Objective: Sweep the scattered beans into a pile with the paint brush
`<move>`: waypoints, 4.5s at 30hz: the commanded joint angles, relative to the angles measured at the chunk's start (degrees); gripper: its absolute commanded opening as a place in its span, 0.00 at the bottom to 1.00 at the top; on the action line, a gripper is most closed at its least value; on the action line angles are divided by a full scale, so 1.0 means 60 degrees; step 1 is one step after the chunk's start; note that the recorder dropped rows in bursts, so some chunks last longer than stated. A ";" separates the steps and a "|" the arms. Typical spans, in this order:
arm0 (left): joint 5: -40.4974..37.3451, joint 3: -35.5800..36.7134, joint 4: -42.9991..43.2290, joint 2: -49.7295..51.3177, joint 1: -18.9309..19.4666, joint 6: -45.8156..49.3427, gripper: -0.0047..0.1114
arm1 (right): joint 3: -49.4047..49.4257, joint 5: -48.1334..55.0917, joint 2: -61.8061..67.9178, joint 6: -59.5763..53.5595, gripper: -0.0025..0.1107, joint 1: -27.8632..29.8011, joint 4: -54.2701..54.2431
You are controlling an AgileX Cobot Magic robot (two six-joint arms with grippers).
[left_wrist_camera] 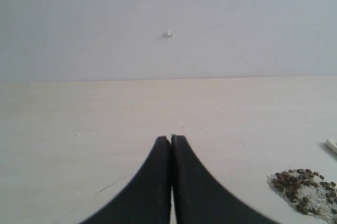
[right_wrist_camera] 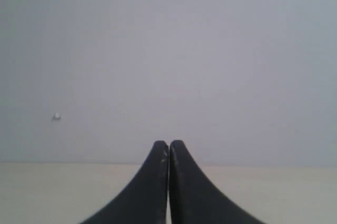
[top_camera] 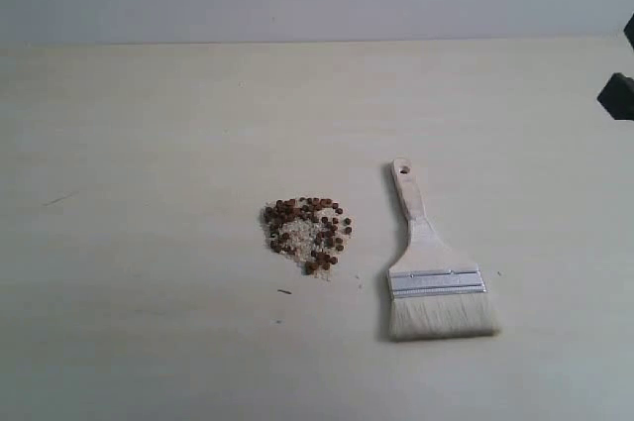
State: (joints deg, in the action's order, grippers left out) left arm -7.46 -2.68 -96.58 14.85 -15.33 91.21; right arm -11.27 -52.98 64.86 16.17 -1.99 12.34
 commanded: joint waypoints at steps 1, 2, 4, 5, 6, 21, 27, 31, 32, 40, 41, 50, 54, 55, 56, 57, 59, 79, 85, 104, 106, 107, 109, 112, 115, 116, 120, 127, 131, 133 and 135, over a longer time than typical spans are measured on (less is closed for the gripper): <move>0.0028 0.0021 0.0040 -0.0045 -0.0014 0.0007 0.04 | 0.0378 -0.0134 -0.1341 -0.0298 0.02 0.0000 0.0021; 0.0028 0.0021 0.0040 -0.0045 -0.0014 0.0007 0.04 | 0.0446 -0.0067 -0.1662 -0.0491 0.02 0.0000 -0.0019; 0.0028 0.0021 0.0040 -0.0045 -0.0014 0.0007 0.04 | 0.0603 -0.0024 -0.2290 -0.0965 0.02 0.0000 -0.0031; 0.0028 0.0021 0.0040 -0.0045 -0.0014 0.0007 0.04 | 0.0673 -0.0024 -0.2537 -0.1158 0.02 0.0000 -0.0031; 0.0028 0.0021 0.0040 -0.0045 -0.0014 0.0007 0.04 | 0.0758 -0.0024 -0.2855 -0.1242 0.02 0.0000 -0.0031; 0.0028 0.0021 0.0040 -0.0045 -0.0014 0.0007 0.04 | 0.1469 0.0595 -0.6495 -0.2249 0.02 0.0000 -0.0656; 0.0028 0.0021 0.0040 -0.0045 -0.0014 0.0007 0.04 | 0.1515 0.0795 -0.7529 -0.2439 0.02 0.0000 -0.0674; 0.0028 0.0021 0.0040 -0.0045 -0.0014 0.0007 0.04 | 0.1531 0.1641 -0.8467 -0.2433 0.02 0.0000 -0.1062; 0.0028 0.0021 0.0040 -0.0045 -0.0014 0.0007 0.04 | 0.1531 0.1772 -0.8660 -0.2433 0.02 0.0000 -0.1062; 0.0028 0.0021 0.0040 -0.0045 -0.0014 0.0007 0.04 | 0.1531 0.3123 -1.0500 -0.2460 0.02 0.0000 -0.1062; 0.0028 0.0021 0.0040 -0.0045 -0.0014 0.0007 0.04 | 0.1531 0.3269 -1.0685 -0.2460 0.02 0.0000 -0.1062; 0.0028 0.0021 0.0040 -0.0045 -0.0014 0.0007 0.04 | 0.1531 0.4502 -1.0811 -0.3061 0.02 0.0000 -0.2141; 0.0028 0.0021 0.0040 -0.0045 -0.0014 0.0007 0.04 | 0.1531 0.5801 -1.0811 -0.4007 0.02 0.0000 -0.2786; 0.0028 0.0021 0.0040 -0.0045 -0.0014 0.0007 0.04 | 0.1531 0.6144 -1.0811 -0.4085 0.02 0.0000 -0.2940; 0.0028 0.0021 0.0040 -0.0045 -0.0014 0.0007 0.04 | 0.1531 0.6597 -1.0811 -0.4103 0.02 0.0000 -0.3139; 0.0028 0.0021 0.0040 -0.0045 -0.0014 0.0007 0.04 | 0.1531 0.7041 -1.0811 -0.4103 0.02 0.0000 -0.3224; 0.0028 0.0021 0.0040 -0.0045 -0.0014 0.0007 0.04 | 0.1531 0.7673 -1.0811 -0.4103 0.02 0.0000 -0.3229; 0.0028 0.0021 0.0040 -0.0045 -0.0014 0.0007 0.04 | 0.1531 1.2585 -1.0811 -0.3897 0.02 0.0000 -0.4055; 0.0028 0.0021 0.0040 -0.0045 -0.0014 0.0007 0.04 | 0.1531 1.2586 -1.0811 -0.3920 0.02 0.0000 -0.4058; 0.0028 0.0021 0.0040 -0.0045 -0.0014 0.0007 0.04 | 0.1531 1.2210 -1.0811 -0.3921 0.02 0.0000 -0.3756; 0.0028 0.0021 0.0040 -0.0045 -0.0014 0.0007 0.04 | 0.1755 1.1666 -1.0811 -0.3921 0.02 0.0000 -0.3865; 0.0028 0.0021 0.0040 -0.0045 -0.0014 0.0007 0.04 | 0.1878 1.1377 -1.0811 -0.3921 0.02 0.0000 -0.3884; 0.0028 0.0021 0.0040 -0.0045 -0.0014 0.0007 0.04 | 0.1878 1.0973 -1.0811 -0.3921 0.02 0.0000 -0.4017; 0.0028 0.0021 0.0040 -0.0045 -0.0014 0.0007 0.04 | 0.1878 1.1014 -1.0811 -0.3921 0.02 0.0000 -0.4017; 0.0028 0.0021 0.0040 -0.0045 -0.0014 0.0007 0.04 | 0.1878 1.1075 -1.0811 -0.3921 0.02 0.0000 -0.4017; 0.0028 0.0021 0.0040 -0.0045 -0.0014 0.0007 0.04 | 0.1878 1.1075 -1.0811 -0.3921 0.02 0.0000 -0.4017; 0.0028 0.0021 0.0040 -0.0045 -0.0014 0.0007 0.04 | 0.1878 1.1075 -1.0811 -0.3921 0.02 0.0000 -0.4034; 0.0028 0.0021 0.0040 -0.0045 -0.0014 0.0007 0.04 | 0.1878 1.1075 -1.0811 -0.3921 0.02 0.0000 -0.4034; 0.0028 0.0021 0.0040 -0.0045 -0.0014 0.0007 0.04 | 0.1878 1.1075 -1.0811 -0.3921 0.02 0.0000 -0.4034; 0.0028 0.0021 0.0040 -0.0045 -0.0014 0.0007 0.04 | 0.1878 1.1075 -1.0811 -0.3921 0.02 0.0000 -0.4062; 0.0028 0.0021 0.0040 -0.0045 -0.0014 0.0007 0.04 | 0.1878 1.1075 -1.0811 -0.3921 0.02 0.0000 -0.4062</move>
State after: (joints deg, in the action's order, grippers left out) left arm -7.46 -2.68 -96.58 14.85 -15.33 91.21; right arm -0.30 14.10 0.28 -7.34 -1.99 -11.90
